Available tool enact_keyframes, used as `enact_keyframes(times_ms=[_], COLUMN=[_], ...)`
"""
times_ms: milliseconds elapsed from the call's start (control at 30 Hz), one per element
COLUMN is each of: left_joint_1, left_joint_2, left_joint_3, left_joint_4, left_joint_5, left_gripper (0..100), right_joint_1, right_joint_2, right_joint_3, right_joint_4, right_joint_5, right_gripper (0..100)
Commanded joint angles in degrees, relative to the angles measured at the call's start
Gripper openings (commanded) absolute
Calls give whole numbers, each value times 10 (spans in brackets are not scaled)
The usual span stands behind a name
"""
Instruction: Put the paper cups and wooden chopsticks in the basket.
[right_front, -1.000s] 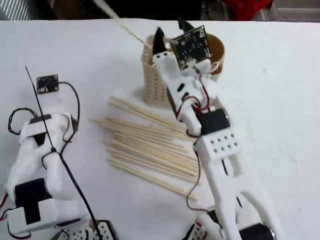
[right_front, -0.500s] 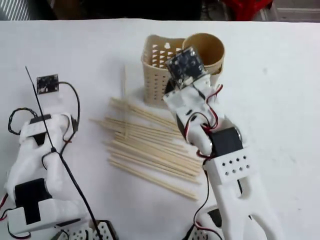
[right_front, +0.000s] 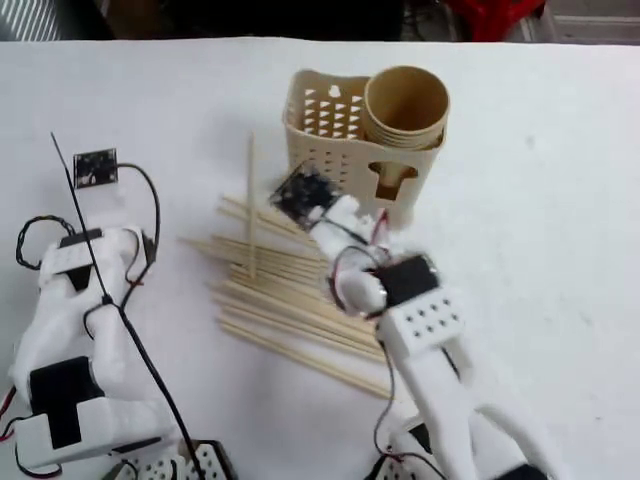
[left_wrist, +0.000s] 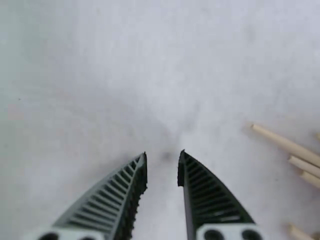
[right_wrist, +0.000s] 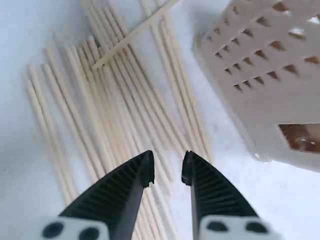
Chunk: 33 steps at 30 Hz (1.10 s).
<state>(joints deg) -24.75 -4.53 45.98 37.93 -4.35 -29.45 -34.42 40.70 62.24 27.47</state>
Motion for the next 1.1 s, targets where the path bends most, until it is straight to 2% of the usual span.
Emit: enact_keyframes(times_ms=[0, 167, 267, 467, 633, 900, 967, 1067], left_joint_1=[7, 6, 6, 5, -25, -196, -212, -216], left_joint_2=[1, 1, 1, 1, -2, 10, 12, 20], left_joint_3=[-23, -23, -23, -24, -28, -101, -105, -109], left_joint_4=[-13, -11, -11, -12, -11, -47, -56, -67], left_joint_5=[4, 3, 2, 2, 5, 2, -3, -47], left_gripper=[121, 121, 122, 124, 124, 124, 124, 124], right_joint_1=[-30, -32, -39, -96, -102, -109, -108, -102], right_joint_2=[74, 182, 259, 424, 564, 710, 734, 764], right_joint_3=[-62, -196, -262, -386, -492, -626, -650, -667], right_joint_4=[-26, -34, -46, -53, -53, -53, -51, -50], right_joint_5=[-65, -229, -279, -282, -284, -284, -284, -284], right_gripper=[106, 109, 109, 109, 109, 106, 104, 70])
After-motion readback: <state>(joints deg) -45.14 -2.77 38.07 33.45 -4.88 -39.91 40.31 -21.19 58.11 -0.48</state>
